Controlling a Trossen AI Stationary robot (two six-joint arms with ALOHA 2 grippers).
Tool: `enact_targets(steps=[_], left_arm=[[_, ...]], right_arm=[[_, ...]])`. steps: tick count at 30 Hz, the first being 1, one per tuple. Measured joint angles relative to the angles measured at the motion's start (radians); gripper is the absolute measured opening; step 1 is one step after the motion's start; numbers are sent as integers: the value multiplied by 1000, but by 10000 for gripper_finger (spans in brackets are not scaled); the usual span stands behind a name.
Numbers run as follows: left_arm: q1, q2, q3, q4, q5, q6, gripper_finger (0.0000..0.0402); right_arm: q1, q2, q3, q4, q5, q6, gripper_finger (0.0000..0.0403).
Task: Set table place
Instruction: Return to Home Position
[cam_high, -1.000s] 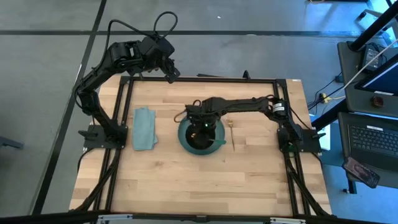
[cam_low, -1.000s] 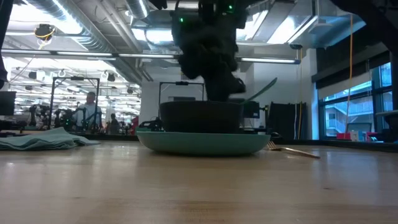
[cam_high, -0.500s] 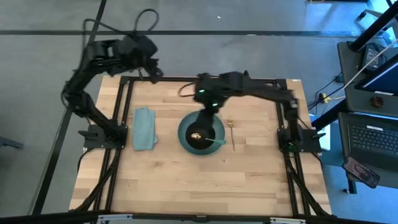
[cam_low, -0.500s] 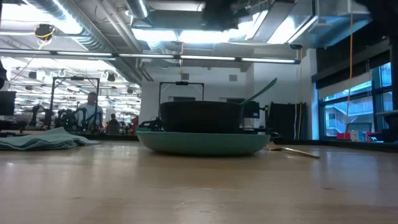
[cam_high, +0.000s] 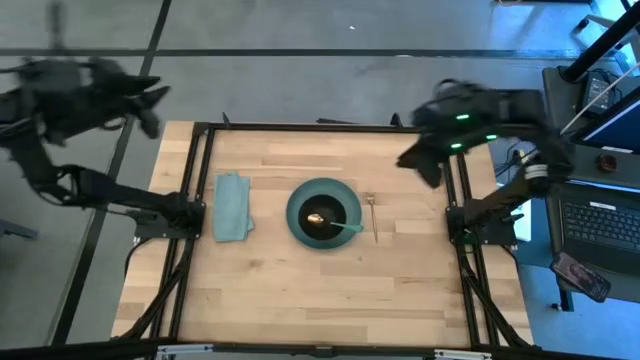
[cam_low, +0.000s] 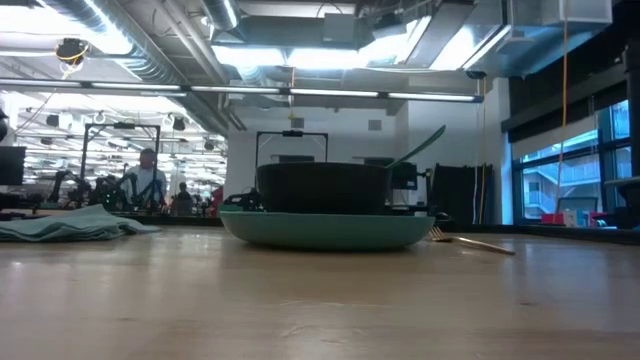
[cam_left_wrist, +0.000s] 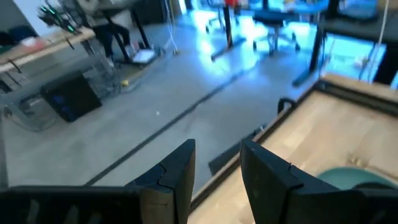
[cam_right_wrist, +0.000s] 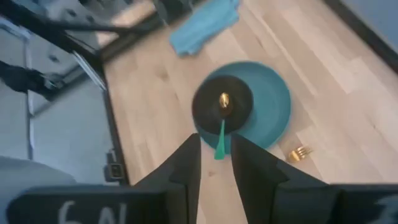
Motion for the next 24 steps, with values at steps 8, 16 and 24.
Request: enact_targets(steps=[8,16,24], left_arm=[[0,-246,0,1,-70,26,121],[-28,-507,-29,3,107,-143,121],[13,-690,-315,7,141,-278,121]], right_arm=[[0,-236,-12,-43,1,-66,91],[0,-436,-101,-21,66,-103,91],[0,-704,-540,412,64,-232,91]])
